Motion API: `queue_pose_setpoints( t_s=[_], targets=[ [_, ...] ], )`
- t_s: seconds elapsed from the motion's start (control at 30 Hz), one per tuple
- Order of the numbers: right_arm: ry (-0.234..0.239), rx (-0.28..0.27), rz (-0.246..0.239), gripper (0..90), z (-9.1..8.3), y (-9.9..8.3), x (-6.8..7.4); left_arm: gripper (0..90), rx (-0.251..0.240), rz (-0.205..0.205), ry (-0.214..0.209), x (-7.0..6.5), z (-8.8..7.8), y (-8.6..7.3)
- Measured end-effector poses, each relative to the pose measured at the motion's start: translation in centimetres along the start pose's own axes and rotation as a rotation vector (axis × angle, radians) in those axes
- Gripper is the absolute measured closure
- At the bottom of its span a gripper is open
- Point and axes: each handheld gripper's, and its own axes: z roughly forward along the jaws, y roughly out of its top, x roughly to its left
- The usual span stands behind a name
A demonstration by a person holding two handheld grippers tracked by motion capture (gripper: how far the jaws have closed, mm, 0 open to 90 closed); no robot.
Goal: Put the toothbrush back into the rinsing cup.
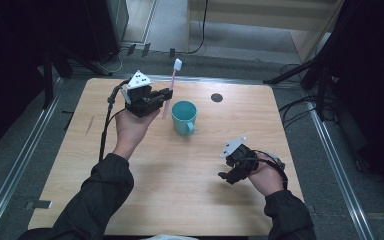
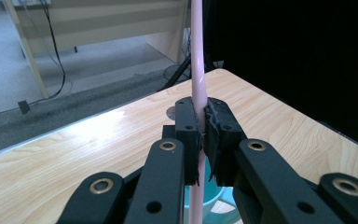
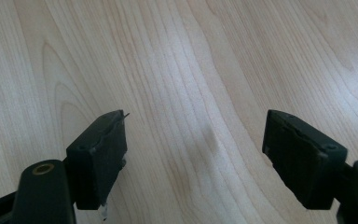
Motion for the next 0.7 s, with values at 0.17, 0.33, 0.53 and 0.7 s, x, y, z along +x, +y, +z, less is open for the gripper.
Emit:
queue_pose_setpoints(
  t_s=[0.17,0.33,0.53,0.7],
  targets=[
    [0.001,0.001,0.000,21.8,0.0,0.0,0.0,84.3,0.003,-0.012,-0.010,-0.1,1.0,0.1],
    [0.003,0.001,0.000,21.8,0.0,0.0,0.1,84.3,0.006,-0.010,-0.014,-0.2,1.9,0.1],
    [0.003,0.001,-0.004,21.8,0.0,0.0,0.1,84.3,0.011,-0.019,-0.018,-0.3,2.9,0.1],
    [0.008,0.002,-0.005,21.7,0.1,0.0,0.1,84.3,0.039,-0.010,-0.041,-0.5,4.0,0.4]
  ],
)
